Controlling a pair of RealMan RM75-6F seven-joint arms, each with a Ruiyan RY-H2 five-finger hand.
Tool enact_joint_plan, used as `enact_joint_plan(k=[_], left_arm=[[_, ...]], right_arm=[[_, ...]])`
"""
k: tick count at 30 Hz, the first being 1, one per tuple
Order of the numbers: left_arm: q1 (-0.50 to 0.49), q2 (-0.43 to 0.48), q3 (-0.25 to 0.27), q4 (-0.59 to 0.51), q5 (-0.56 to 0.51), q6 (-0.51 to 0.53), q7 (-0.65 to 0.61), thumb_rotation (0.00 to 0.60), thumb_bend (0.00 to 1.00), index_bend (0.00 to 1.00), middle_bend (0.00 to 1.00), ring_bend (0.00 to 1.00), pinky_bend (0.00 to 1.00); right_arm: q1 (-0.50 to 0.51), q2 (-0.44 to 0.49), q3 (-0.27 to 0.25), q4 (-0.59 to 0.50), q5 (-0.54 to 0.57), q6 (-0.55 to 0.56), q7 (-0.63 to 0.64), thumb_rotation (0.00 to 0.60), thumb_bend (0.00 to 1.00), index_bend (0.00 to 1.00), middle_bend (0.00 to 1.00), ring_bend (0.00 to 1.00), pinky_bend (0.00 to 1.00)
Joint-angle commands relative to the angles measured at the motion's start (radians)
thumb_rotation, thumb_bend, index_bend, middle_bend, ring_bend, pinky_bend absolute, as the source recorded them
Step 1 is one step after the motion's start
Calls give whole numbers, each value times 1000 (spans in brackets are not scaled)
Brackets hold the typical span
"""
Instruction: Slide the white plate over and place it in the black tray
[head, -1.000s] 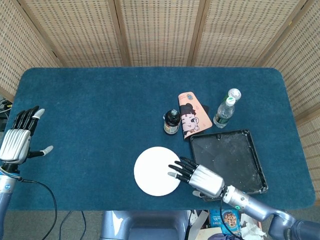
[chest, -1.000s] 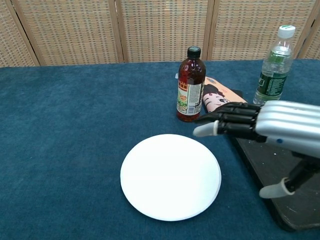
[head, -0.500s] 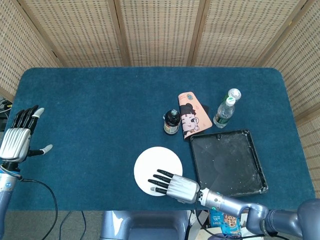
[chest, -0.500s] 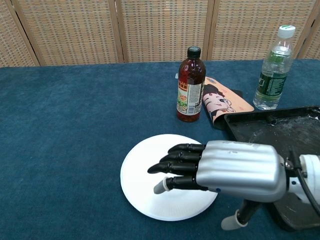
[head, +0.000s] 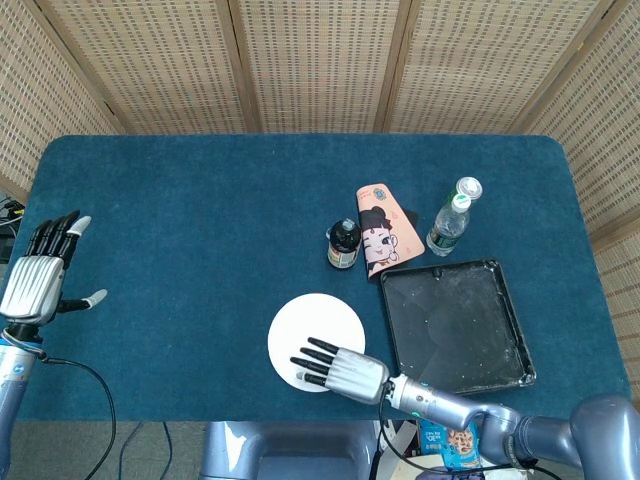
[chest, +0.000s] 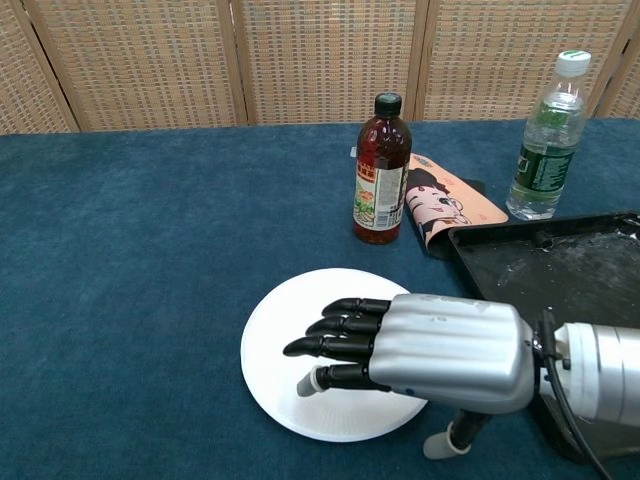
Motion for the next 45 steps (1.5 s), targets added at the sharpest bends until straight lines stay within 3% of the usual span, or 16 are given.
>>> enact_joint_plan(k=[1, 6, 11, 18, 26, 30, 37, 45], left_arm=[[2, -1, -3, 1, 2, -3, 0, 600, 0, 0, 0, 0, 0], [5, -4, -10, 4, 3, -8, 2, 600, 0, 0, 0, 0, 0], [7, -6, -14, 6, 7, -13, 2, 600, 0, 0, 0, 0, 0], [11, -8, -20, 8, 8, -21, 4, 600, 0, 0, 0, 0, 0], [13, -8, -26, 7, 10, -30, 0, 600, 0, 0, 0, 0, 0], [15, -7, -28, 8, 13, -33, -4, 600, 0, 0, 0, 0, 0], [16, -7, -32, 11, 14, -39, -8, 600, 0, 0, 0, 0, 0], [20, -4, -35, 8, 18, -39, -12, 600, 0, 0, 0, 0, 0]], right_arm=[[3, -15, 3, 13, 12, 6, -7, 600, 0, 160, 0, 0, 0], [9, -41, 13, 42, 34, 10, -20, 600, 8, 175, 0, 0, 0], [10, -72, 29, 73, 57, 33, -22, 600, 141, 193, 0, 0, 0], [18, -104, 64, 119, 91, 68, -35, 600, 230, 194, 0, 0, 0], [33, -138, 110, 177, 146, 84, -35, 600, 479, 197, 0, 0, 0], [44, -146, 118, 193, 165, 76, -41, 600, 492, 312, 0, 0, 0], [53, -155, 112, 219, 170, 96, -41, 600, 492, 629, 0, 0, 0], [56, -158, 100, 241, 166, 129, -33, 600, 571, 673, 0, 0, 0]])
